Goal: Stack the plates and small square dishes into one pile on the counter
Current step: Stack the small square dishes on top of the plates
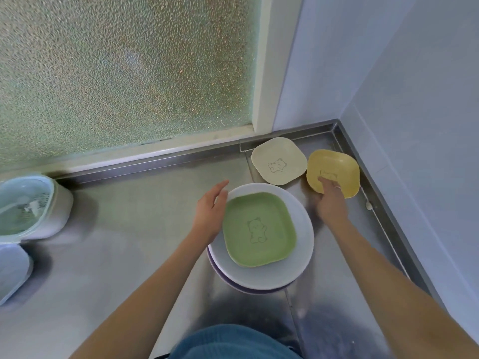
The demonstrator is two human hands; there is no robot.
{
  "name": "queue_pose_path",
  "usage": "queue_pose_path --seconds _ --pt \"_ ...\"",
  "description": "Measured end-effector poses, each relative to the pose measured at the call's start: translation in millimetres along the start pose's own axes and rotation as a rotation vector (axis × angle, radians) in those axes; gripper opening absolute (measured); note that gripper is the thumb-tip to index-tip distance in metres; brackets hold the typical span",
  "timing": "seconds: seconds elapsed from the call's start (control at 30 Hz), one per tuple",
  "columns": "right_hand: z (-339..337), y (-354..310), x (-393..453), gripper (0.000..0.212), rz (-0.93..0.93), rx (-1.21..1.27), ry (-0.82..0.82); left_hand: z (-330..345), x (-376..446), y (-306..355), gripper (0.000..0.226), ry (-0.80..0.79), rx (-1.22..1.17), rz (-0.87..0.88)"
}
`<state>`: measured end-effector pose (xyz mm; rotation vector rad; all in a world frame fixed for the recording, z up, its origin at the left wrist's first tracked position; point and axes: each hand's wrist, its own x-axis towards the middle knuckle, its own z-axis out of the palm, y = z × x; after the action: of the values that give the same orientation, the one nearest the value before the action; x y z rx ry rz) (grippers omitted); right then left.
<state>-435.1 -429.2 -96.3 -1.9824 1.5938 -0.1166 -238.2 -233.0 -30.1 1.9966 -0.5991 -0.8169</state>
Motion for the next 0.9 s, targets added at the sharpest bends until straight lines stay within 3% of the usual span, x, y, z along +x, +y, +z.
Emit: queue_pose_path --seconds 0.1,0.2,0.37,0.47,0.67,0.8,0.9 --pt "13 10 5 0.038 0.037 -0.069 -0.035 8 1 5 0.029 -0.069 -0.093 -0.073" --pt "15 8 1 0.024 0.035 -0.083 0.093 12 -2 10 0.029 -0.092 -0.086 -0.065" --pt "-6 -1 -15 0.025 -0.048 -0.091 0.278 10 -4 11 0.026 -0.112 -0.089 -0.046" --pt "-21 -16 -40 0.025 -0.166 0.021 0.378 11 -8 10 0.029 -0.089 -0.079 -0.017" --pt "-28 -53 -116 0.030 -0.464 0.072 0.411 6 -20 3 0.034 -0.086 -0.106 0.001" --pt "-10 -68 -168 0.034 -0.768 -0.085 0.398 1 -30 2 0.041 -0.048 -0.169 0.022" --pt "9 -66 -193 0.036 -0.861 -0.187 0.303 -5 -38 4 0.043 -0.045 -0.196 0.022"
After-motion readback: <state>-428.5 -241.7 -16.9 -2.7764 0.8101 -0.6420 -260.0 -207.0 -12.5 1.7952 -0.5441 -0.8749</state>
